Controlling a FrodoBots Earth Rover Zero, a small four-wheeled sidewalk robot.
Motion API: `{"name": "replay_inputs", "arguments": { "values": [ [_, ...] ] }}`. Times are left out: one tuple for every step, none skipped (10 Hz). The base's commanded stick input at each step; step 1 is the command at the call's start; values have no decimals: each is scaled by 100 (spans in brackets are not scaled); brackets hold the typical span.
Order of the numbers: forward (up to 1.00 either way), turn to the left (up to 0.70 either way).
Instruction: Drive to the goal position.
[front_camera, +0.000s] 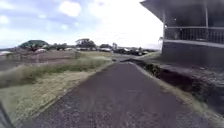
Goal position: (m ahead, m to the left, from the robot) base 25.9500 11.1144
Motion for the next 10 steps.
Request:
{"name": "replay_inputs", "arguments": {
  "values": [
    [70, 0],
    [70, 0],
    [70, 0],
    [70, 0],
    [70, 0],
    [70, 0],
    [70, 0],
    [70, 0],
    [70, 0],
    [70, 0]
  ]
}}
